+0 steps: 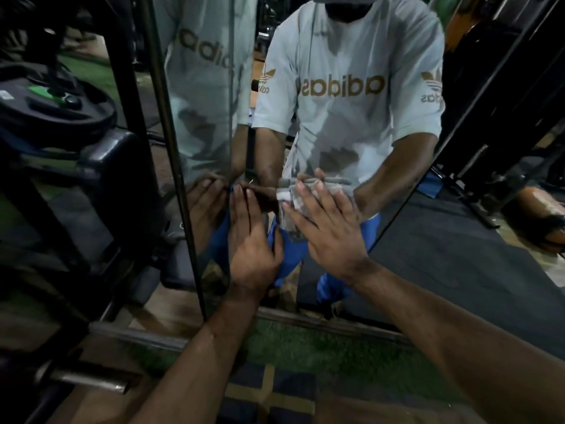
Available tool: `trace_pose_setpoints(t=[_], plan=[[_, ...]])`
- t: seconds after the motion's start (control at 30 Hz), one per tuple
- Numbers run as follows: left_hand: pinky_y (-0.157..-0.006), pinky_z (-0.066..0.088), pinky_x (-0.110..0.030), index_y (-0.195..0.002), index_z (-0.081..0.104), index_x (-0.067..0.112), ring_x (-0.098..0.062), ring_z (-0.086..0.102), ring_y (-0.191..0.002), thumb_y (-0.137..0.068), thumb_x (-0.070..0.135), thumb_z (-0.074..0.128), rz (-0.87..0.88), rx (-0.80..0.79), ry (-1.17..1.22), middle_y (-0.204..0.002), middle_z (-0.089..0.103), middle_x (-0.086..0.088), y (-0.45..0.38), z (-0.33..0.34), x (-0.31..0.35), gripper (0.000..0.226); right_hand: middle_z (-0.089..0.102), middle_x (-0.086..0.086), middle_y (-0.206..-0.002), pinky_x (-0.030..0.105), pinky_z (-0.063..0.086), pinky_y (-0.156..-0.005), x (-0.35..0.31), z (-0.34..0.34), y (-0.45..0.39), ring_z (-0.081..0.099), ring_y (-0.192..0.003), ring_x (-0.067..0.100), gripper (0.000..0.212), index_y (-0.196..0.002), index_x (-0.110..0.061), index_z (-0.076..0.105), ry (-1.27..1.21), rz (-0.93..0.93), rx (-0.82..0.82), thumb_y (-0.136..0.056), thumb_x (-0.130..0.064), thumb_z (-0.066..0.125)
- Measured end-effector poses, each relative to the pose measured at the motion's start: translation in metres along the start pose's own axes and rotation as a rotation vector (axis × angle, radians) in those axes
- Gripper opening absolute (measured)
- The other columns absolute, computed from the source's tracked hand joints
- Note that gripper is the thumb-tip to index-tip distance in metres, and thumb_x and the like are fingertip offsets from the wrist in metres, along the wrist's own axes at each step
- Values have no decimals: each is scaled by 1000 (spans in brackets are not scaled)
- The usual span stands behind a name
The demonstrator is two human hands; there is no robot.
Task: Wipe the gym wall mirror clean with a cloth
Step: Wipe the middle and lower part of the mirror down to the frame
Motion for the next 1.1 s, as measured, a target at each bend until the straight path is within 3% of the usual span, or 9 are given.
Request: trace_pose_setpoints(t=[0.2,0.37,0.5,0.57,0.63,0.73,0.9,1.0,1.1], plan=[[-123,0,-20,-160,12,1,-22,-1,-156,-96,26,64,-96,-115,-61,-167,-2,-10,14,8,-16,86,46,15,-159,49,10,-129,-2,-5,-40,33,-150,36,59,-151,-19,55,-52,115,82,-102,-4,26],[-125,22,-42,-156,21,-3,-36,14,-154,-93,21,65,-50,-188,-148,-166,13,-22,36,14,-24,81,48,11,-159,47,10,-129,-32,7,-34,35,-151,33,50,-152,-21,54,-52,45,42,-110,-9,29],[-90,58,-42,-152,33,-2,-39,36,-145,-87,21,70,-134,-290,-130,-162,24,-25,51,14,-27,79,49,11,-158,46,12,-130,-42,8,-51,35,-153,32,42,-148,-19,59,-122,21,85,-111,-12,38],[-56,53,-28,-145,46,-3,-40,60,-123,-80,20,81,-175,-355,-119,-152,40,-30,60,12,-29,78,49,12,-158,46,12,-129,-50,15,-57,35,-152,33,40,-148,-19,58,-150,71,109,-110,-14,47],[-46,51,-28,-132,58,-5,-39,71,-94,-71,17,89,-169,-384,-159,-135,56,-34,65,10,-32,72,48,12,-159,44,7,-131,-64,25,-52,33,-151,33,40,-150,-16,53,-157,27,70,-113,-17,39],[-57,56,-33,-128,54,-3,-34,61,-103,-80,19,79,-80,-296,-198,-128,59,-34,68,8,-37,59,49,11,-159,42,7,-131,-73,32,-37,41,-150,32,43,-146,-13,60,-161,-104,-5,-115,-15,29],[-65,56,-36,-145,46,5,-38,67,-108,-94,31,64,-170,-454,-220,-152,40,-28,76,15,-53,60,51,11,-157,44,19,-129,-63,30,-26,43,-148,32,40,-140,-14,65,-187,-81,54,-114,-12,35],[-64,44,-36,-142,42,8,-36,67,-104,-105,35,44,-186,-595,-260,-128,62,-21,78,14,-54,46,53,9,-155,46,30,-124,-70,35,-4,50,-145,31,41,-139,-15,67,-140,-88,34,-115,-11,34],[-63,49,-35,-145,41,3,-33,69,-104,-101,26,55,-170,-564,-262,-141,55,-25,71,0,-45,52,53,8,-155,43,24,-126,-78,37,2,47,-146,29,47,-138,-16,68,-166,-71,8,-115,-12,27]])
Point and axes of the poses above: each hand's wrist, its own y-axis away from the middle knuckle, its own z-axis out of the palm, x = y × z, the point moved 3 cm from there along -y, towards the middle knuckle
